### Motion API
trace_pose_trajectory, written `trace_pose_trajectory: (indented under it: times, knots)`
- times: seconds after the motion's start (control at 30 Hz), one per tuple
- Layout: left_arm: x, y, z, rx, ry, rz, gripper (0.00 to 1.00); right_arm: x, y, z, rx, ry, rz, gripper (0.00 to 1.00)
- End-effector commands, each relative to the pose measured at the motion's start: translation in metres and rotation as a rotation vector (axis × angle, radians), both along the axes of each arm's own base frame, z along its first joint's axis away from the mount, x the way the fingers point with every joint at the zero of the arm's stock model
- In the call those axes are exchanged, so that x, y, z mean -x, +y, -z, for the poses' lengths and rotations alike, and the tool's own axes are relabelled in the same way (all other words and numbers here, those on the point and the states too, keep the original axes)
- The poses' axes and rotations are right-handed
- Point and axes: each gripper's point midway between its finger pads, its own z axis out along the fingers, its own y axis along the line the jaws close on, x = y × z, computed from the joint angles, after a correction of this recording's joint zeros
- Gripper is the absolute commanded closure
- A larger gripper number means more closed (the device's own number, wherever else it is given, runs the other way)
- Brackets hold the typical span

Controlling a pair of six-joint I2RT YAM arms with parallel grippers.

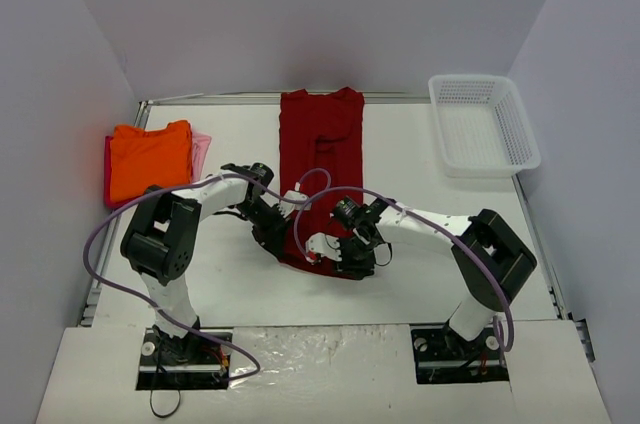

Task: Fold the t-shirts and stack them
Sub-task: Grab the bottom of the folded rectangular tshirt with both arms

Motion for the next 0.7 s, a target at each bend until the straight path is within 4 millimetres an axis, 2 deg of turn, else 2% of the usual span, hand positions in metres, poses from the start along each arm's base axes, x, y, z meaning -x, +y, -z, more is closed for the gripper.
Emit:
trace_pose_trajectory:
  times: [0.0, 0.27, 0.37, 0.4, 0.5, 0.67]
  knots:
    - [-0.003, -0.007, -0.016, 0.053, -0.027, 0.028, 0.98, -0.004, -0.008, 0.018, 0.084, -0.017, 0.020, 0.71]
    - [-0.004, -0.006, -0.018, 0.062, -0.024, 0.021, 0.98, -0.005, -0.016, 0.032, 0.135, -0.038, 0.024, 0.71]
    - [-0.003, -0.005, -0.018, 0.062, -0.024, 0.023, 0.98, -0.005, -0.016, 0.035, 0.145, -0.040, 0.028, 0.77]
    - [-0.003, -0.004, -0.017, 0.058, -0.024, 0.024, 0.97, -0.007, -0.016, 0.036, 0.150, -0.045, 0.030, 0.85]
    - [-0.003, -0.003, -0.018, 0.059, -0.029, 0.024, 0.98, -0.010, -0.015, 0.034, 0.160, -0.050, 0.052, 1.00]
    - [-0.001, -0.002, -0.023, 0.067, -0.041, 0.020, 0.98, -0.013, -0.020, 0.021, 0.165, -0.063, 0.050, 1.00]
